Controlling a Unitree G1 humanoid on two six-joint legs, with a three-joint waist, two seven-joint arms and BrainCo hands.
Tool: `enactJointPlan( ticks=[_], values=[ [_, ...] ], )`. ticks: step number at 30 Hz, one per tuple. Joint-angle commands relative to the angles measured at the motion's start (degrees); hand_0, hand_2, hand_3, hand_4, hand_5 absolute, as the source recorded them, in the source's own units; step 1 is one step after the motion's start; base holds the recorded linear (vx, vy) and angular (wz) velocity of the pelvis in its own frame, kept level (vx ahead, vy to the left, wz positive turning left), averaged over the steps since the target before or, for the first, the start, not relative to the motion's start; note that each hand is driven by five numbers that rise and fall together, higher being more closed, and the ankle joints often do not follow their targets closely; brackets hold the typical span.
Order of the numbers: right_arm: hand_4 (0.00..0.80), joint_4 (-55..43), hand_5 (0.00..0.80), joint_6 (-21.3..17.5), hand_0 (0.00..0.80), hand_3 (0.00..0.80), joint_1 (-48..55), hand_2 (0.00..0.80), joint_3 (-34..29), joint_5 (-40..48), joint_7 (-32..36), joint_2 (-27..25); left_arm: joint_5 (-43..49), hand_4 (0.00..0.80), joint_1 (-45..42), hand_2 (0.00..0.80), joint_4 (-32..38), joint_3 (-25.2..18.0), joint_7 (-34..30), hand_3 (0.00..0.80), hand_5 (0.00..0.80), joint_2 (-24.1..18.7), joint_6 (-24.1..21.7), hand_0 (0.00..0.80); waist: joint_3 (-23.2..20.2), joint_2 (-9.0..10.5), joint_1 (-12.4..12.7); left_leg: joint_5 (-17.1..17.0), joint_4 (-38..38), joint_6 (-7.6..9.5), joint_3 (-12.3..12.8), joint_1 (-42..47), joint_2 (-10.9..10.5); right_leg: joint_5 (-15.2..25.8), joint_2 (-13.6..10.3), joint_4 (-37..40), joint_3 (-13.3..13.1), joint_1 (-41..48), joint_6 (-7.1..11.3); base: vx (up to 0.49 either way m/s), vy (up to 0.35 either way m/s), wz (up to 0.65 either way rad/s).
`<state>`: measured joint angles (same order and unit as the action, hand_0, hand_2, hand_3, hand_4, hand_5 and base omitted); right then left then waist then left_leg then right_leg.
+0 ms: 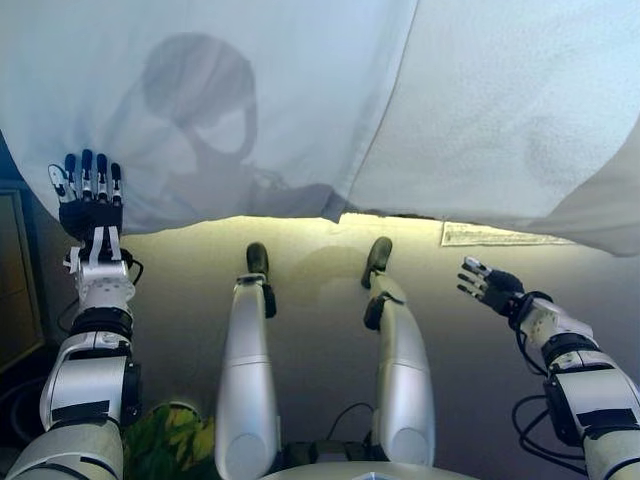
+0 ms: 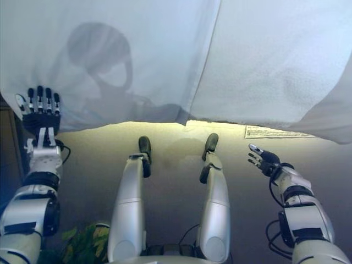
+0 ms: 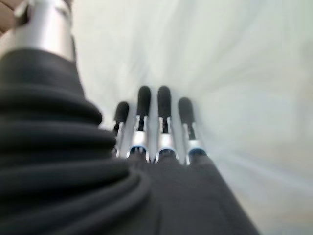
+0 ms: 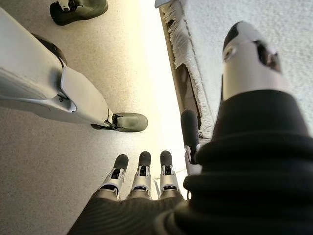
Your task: Make the bed neatly
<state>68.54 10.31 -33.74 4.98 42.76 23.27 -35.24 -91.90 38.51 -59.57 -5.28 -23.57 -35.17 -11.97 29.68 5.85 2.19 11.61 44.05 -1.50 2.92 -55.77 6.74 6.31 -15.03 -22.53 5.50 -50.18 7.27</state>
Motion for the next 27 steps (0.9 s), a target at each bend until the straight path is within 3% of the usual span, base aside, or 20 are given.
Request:
enactJointPlan(
  ticks=[1,8,13,27],
  values=[
    [0.000,-0.25,0.000,-1.21,0.000,0.000,3.44,0.000,-1.53,1.76,-0.11,-6.32,-2.78,0.000,-1.47,0.000,-2.55,-2.46,-0.21,0.000,0.000,-1.27,-0.27,0.000,0.11,-2.65,0.26,-2.96,-5.33,-3.39,-3.95,1.89,-0.80,-1.21,-2.90,-7.42,-1.54,-1.37,2.55,0.003,0.018,0.04],
    [0.000,-0.61,0.000,-1.84,0.000,0.000,3.56,0.000,-1.39,2.86,0.81,-6.66,-3.90,0.000,-0.19,0.000,-4.96,-3.40,1.63,0.000,0.000,-3.25,1.96,0.000,0.11,-1.49,0.56,-2.12,-2.90,-3.51,-4.71,-0.16,-0.33,-1.44,-2.98,-8.90,-1.18,-2.43,2.52,0.001,0.006,0.02],
    [0.000,-0.41,0.000,-2.20,0.000,0.000,3.79,0.000,-1.92,2.92,1.47,-8.30,-4.78,0.000,0.88,0.000,-8.37,-4.55,1.89,0.000,0.000,-6.98,4.58,0.000,0.11,-0.88,0.47,-1.87,-1.20,-3.58,-5.35,-2.22,0.10,-1.57,-2.65,-10.19,-1.12,-3.88,2.38,-0.011,0.025,-0.01],
    [0.000,-0.02,0.000,-3.59,0.000,0.000,6.48,0.000,-4.49,3.80,3.36,-10.78,-6.04,0.000,-0.54,0.000,-9.75,-7.13,3.64,0.000,0.000,-11.03,5.71,0.000,0.11,-0.58,1.36,-0.22,5.36,-3.34,-6.24,-8.68,-0.13,-2.58,-3.02,-16.01,-1.17,-8.86,1.90,-0.018,0.013,-0.02]
  ],
)
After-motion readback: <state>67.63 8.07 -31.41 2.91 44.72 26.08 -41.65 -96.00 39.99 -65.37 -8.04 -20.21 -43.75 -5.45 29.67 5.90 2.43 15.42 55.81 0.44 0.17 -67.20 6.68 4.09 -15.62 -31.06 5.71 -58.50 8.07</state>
